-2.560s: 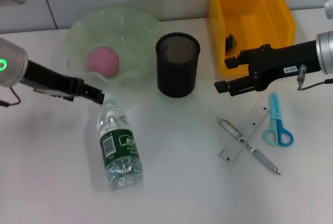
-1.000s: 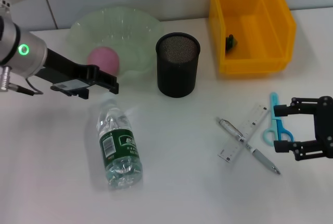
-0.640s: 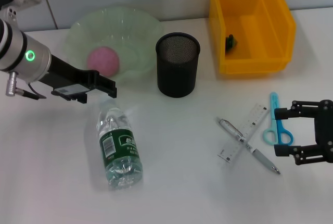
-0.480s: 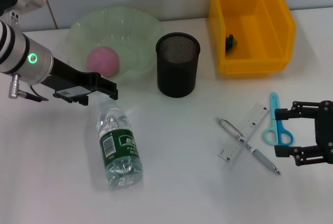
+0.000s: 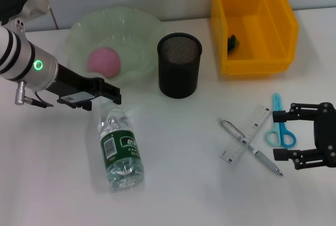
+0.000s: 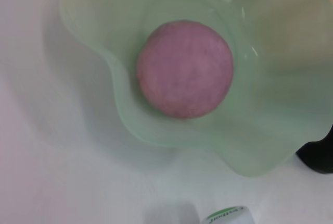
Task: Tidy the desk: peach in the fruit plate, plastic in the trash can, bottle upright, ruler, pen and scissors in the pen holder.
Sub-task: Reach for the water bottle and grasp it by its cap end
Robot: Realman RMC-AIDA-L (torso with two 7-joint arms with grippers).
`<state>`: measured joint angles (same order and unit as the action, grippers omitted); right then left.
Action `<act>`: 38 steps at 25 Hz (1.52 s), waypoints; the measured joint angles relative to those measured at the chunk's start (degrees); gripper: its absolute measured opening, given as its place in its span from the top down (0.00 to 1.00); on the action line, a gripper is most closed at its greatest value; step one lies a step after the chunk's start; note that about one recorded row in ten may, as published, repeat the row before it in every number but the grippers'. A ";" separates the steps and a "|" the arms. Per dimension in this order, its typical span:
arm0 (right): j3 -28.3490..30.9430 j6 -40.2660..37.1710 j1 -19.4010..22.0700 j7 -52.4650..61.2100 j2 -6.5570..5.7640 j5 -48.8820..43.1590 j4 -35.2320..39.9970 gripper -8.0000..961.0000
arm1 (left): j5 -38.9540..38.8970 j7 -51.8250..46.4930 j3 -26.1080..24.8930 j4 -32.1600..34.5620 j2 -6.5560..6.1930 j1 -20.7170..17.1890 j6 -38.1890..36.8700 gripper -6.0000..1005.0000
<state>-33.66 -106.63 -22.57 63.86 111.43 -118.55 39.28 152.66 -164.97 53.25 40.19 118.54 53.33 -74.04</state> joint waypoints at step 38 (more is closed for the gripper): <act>0.00 -2.75 -1.90 -0.23 0.19 0.00 0.19 0.16 | -3.50 0.15 5.87 -4.41 0.37 0.38 4.12 0.29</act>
<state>-33.66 -109.38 -24.46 63.63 111.62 -118.55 39.47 149.16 -164.82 59.12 35.78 118.91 53.71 -69.92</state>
